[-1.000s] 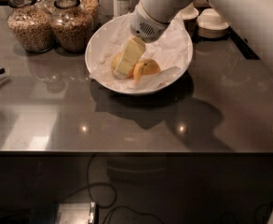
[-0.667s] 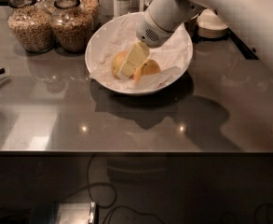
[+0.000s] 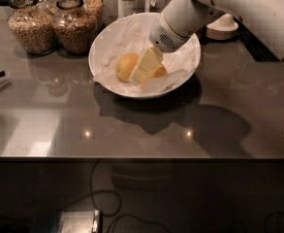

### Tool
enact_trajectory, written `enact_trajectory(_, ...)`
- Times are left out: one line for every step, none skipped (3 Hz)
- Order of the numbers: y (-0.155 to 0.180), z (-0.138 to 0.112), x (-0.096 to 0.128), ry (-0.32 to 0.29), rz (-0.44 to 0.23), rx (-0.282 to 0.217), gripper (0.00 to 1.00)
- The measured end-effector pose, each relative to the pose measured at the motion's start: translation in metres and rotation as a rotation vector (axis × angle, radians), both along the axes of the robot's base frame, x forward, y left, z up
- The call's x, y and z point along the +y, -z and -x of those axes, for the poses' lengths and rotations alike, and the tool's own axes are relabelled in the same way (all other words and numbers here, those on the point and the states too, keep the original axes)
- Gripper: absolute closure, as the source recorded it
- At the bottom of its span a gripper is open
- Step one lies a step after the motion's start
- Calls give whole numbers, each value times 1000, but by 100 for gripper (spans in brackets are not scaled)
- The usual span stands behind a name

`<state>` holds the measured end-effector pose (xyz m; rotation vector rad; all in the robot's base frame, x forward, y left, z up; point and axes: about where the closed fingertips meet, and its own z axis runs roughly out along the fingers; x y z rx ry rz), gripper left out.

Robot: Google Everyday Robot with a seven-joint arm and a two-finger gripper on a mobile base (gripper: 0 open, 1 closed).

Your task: Pick orange from white bowl

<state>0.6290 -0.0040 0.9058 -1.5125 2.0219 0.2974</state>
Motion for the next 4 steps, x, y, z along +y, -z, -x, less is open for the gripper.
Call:
enact_trajectory(0, 0, 0, 0, 0, 0, 18)
enact_trajectory(0, 0, 0, 0, 0, 1, 41)
enact_trajectory(4, -1, -1, 4, 3, 7, 48)
enact_trajectory(17, -3, -7, 24, 14, 31, 34)
